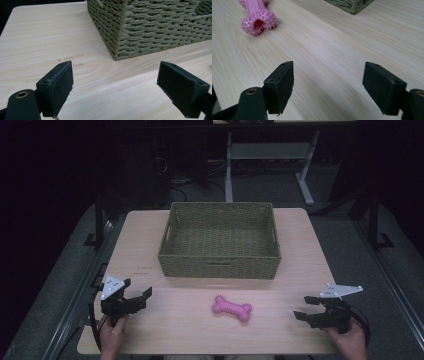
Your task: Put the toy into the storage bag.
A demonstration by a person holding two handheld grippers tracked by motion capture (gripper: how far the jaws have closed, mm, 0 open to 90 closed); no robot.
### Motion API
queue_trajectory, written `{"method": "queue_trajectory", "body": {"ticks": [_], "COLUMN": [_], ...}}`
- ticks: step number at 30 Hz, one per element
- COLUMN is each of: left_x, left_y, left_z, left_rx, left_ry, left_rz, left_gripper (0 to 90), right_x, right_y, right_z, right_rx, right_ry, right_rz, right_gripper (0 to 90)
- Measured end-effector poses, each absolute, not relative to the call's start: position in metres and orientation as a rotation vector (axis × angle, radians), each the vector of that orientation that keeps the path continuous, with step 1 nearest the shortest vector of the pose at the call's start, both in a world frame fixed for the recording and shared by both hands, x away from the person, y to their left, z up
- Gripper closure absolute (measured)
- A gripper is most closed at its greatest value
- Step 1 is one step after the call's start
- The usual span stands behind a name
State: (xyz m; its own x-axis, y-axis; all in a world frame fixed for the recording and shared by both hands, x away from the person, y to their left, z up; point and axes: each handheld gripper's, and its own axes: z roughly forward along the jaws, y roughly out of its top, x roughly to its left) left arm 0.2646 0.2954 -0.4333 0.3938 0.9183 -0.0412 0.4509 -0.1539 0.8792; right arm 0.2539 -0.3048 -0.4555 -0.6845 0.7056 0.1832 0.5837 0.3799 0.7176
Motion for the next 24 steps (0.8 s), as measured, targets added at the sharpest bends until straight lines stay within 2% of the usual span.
{"method": "queue_trajectory", "body": {"ticks": [7, 24], "left_x": [0.264, 0.262], "left_y": [0.296, 0.304], "left_z": [-0.434, -0.433], "left_rx": [1.768, 1.734], "left_ry": [1.19, 1.208], "left_rz": [0.655, 0.671], "left_gripper": [13.0, 13.0], "right_x": [0.253, 0.261], "right_y": [-0.299, -0.253], "right_z": [-0.454, -0.436], "right_rx": [1.155, 1.022], "right_ry": [2.492, 2.589], "right_rz": [1.186, 1.115], "right_gripper": [24.6, 22.0]}}
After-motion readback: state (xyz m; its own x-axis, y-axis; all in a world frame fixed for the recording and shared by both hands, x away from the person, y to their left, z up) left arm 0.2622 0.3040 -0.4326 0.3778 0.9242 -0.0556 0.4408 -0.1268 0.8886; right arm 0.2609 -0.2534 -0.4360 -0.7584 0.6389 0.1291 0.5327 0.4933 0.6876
